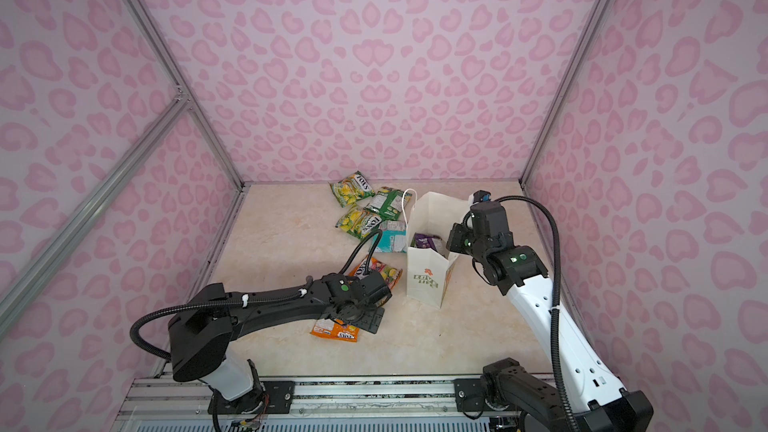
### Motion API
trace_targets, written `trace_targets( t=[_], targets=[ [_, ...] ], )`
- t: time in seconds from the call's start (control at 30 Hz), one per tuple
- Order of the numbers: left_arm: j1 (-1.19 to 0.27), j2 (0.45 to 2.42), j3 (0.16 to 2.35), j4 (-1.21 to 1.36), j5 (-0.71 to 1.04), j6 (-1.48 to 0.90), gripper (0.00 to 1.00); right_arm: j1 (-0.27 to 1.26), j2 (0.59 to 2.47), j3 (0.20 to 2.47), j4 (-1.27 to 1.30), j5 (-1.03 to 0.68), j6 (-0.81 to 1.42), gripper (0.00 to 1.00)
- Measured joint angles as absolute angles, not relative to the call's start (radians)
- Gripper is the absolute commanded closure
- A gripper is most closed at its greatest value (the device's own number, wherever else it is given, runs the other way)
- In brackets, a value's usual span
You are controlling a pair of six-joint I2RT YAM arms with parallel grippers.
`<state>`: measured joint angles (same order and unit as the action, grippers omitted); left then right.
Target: Place the snacks into the paper bag
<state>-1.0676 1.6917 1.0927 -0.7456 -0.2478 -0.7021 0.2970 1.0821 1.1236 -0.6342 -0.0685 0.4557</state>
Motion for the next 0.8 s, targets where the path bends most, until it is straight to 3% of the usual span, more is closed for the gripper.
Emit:
trace_targets(
  t=[0.47, 0.63, 0.8],
  targets=[
    [-1.108, 1.921, 1.181, -0.856, -0.624, -0.875, 0.01, 0.281, 1.073, 1.115, -0.634, -0.072, 0.453, 1.0],
    [-1.108, 1.941, 1.163, -0.842, -0.715, -0.932, 0.1, 0.278, 1.068, 1.115, -0.635, -0.072, 0.452, 1.0],
    [-1.102, 1.94, 1.132, -0.818, -0.74, -0.951, 0.25, 0.274, 1.064, 1.115, -0.635, -0.072, 0.453, 1.0]
  ],
)
